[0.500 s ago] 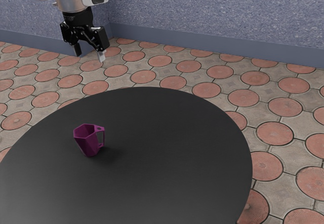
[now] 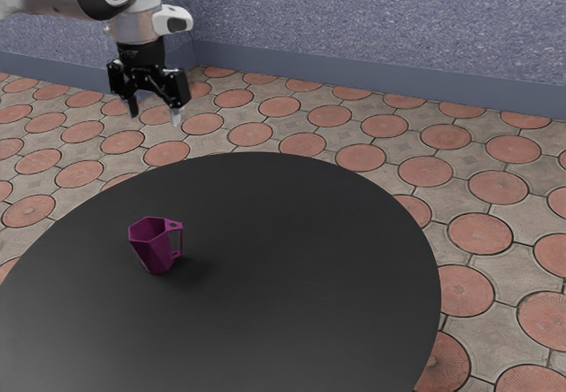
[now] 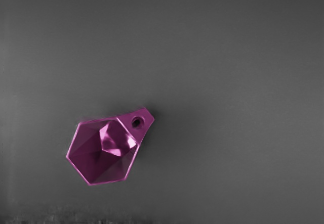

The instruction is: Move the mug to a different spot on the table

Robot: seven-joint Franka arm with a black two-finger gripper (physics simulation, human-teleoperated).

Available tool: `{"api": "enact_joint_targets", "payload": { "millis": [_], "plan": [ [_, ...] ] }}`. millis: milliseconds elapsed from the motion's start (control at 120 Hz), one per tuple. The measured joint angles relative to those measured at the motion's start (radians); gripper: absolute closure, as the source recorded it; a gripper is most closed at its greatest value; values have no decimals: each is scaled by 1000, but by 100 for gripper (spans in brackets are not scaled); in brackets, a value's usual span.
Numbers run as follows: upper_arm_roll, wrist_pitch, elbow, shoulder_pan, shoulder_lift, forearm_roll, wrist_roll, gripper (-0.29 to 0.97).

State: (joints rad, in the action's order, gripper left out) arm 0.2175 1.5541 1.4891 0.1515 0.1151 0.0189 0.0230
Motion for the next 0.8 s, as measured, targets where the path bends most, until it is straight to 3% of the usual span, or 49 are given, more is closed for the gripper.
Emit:
{"api": "enact_joint_targets", "payload": {
  "millis": [133,342,617,800],
  "plan": [
    [49,4,6,-58,97,-28,22,0],
    [69,20,14,-63,178,-66,34,0],
    [45,28,59,-62,190,-60,-29,0],
    [41,136,113,-62,202,-23,-178,0]
  ]
}}
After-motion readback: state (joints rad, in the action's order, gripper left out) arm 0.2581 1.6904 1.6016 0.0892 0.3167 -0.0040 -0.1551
